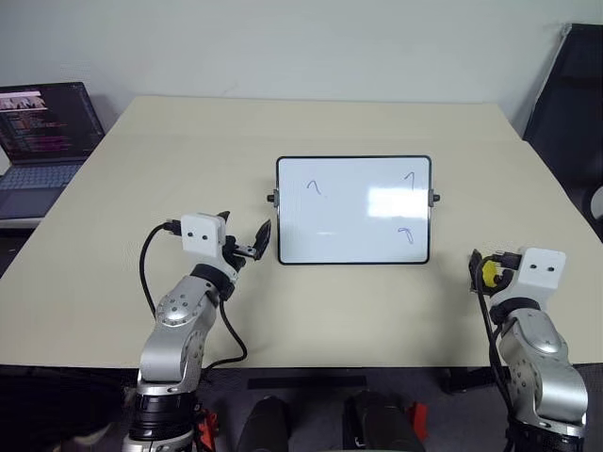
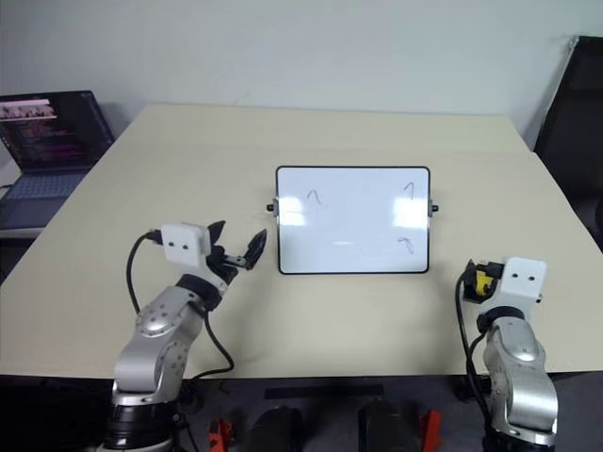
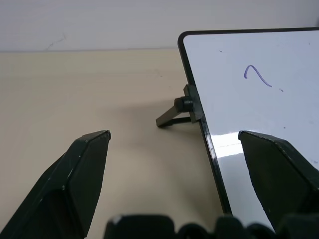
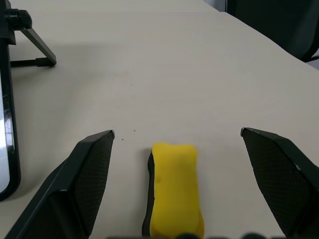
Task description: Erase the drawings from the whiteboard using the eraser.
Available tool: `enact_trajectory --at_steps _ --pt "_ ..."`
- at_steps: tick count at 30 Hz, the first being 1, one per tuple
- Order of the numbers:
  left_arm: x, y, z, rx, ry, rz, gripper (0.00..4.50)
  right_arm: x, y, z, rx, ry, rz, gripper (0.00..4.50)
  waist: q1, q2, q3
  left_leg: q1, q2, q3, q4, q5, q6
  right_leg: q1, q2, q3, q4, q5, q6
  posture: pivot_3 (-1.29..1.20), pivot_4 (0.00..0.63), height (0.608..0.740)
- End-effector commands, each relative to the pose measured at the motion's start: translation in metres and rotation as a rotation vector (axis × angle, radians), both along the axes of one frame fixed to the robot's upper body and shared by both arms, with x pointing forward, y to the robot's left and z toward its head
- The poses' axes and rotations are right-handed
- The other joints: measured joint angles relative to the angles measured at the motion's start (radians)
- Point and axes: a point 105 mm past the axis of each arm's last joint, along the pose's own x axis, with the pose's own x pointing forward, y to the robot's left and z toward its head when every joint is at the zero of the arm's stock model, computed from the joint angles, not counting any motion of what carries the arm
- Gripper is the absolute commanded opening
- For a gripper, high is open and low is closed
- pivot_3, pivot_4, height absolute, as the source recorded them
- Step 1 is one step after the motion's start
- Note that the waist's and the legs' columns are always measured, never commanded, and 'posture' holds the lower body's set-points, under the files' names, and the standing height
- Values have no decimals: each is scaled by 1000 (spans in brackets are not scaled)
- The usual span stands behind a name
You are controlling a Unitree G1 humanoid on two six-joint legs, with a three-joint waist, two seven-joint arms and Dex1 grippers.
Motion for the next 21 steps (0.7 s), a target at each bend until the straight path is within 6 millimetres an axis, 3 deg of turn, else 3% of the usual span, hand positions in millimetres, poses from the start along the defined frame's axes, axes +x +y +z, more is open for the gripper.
enact_trajectory --at_steps 1,12,21 --pt "-3 -12 14 -2 -74 -28 4500 4 0 23 -24 -68 20 4451 0 0 0 0 0 0 0 0 0 0 0 0 0 0 0 0 150 740" --pt "-2 -10 14 10 -86 -23 4500 4 -4 27 -29 -77 4 4451 0 0 0 2 -1 0 1 0 0 3 0 0 -1 0 0 0 150 740" --pt "-2 -13 17 20 -100 -40 4500 1 3 18 15 -71 0 4451 0 0 0 2 0 0 1 0 0 3 0 0 -1 0 0 0 150 740"
